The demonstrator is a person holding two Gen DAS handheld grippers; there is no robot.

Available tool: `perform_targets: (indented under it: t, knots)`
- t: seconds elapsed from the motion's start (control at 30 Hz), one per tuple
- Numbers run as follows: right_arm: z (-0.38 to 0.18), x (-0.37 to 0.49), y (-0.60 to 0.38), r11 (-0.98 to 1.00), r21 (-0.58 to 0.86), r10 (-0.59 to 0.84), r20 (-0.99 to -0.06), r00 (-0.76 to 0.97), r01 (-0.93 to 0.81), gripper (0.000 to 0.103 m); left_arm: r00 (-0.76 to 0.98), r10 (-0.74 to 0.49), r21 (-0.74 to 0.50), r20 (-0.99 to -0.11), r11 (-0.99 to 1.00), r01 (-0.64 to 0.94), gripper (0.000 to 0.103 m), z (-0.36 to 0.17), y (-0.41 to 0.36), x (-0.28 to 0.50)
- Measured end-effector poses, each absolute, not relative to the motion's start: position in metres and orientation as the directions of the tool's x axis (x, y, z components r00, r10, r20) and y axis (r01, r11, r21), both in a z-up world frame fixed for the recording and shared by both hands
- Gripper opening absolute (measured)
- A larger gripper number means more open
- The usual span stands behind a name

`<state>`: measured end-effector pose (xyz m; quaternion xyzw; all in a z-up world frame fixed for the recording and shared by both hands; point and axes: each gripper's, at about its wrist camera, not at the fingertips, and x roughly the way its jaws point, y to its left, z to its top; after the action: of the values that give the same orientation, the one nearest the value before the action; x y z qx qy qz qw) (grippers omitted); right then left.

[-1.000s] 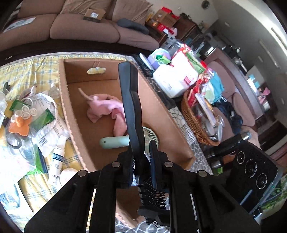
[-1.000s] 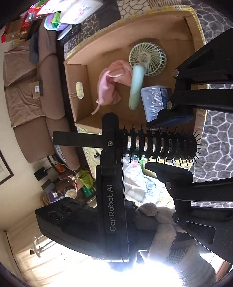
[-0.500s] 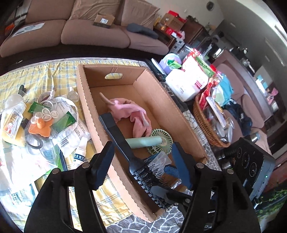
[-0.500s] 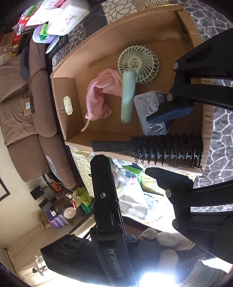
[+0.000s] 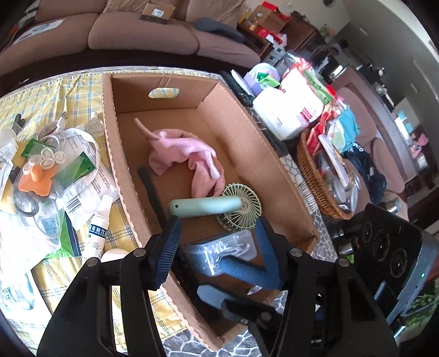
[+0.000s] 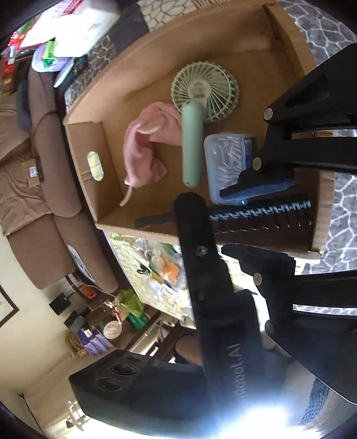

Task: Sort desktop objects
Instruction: 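Lower the hairbrush into the cardboard box and open the right gripper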

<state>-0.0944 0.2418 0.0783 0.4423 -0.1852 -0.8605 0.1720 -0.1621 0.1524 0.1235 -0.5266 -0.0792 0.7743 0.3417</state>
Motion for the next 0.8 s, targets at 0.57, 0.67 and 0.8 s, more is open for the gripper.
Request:
perform_targets:
  t: [0.57, 0.67, 0.8]
  knots:
    - [0.115, -0.064, 0.243, -0.914, 0.391, -0.363, -0.677, -0.640, 0.105, 0.103, -0.332, 0.591, -0.415, -0.735, -0.780, -0.468, 0.103, 0.160, 0.083, -0.120]
    - [0.119, -0.054, 0.240, -0.933, 0.349, -0.320, -0.688, -0.651, 0.089, 0.103, -0.364, 0.572, -0.388, -0.735, -0.795, -0.467, 0.103, 0.164, 0.068, -0.106]
    - [0.128, -0.038, 0.233, -0.961, 0.264, -0.252, -0.705, -0.663, 0.085, 0.103, -0.431, 0.518, -0.306, -0.739, -0.828, -0.470, 0.103, 0.173, 0.051, -0.080]
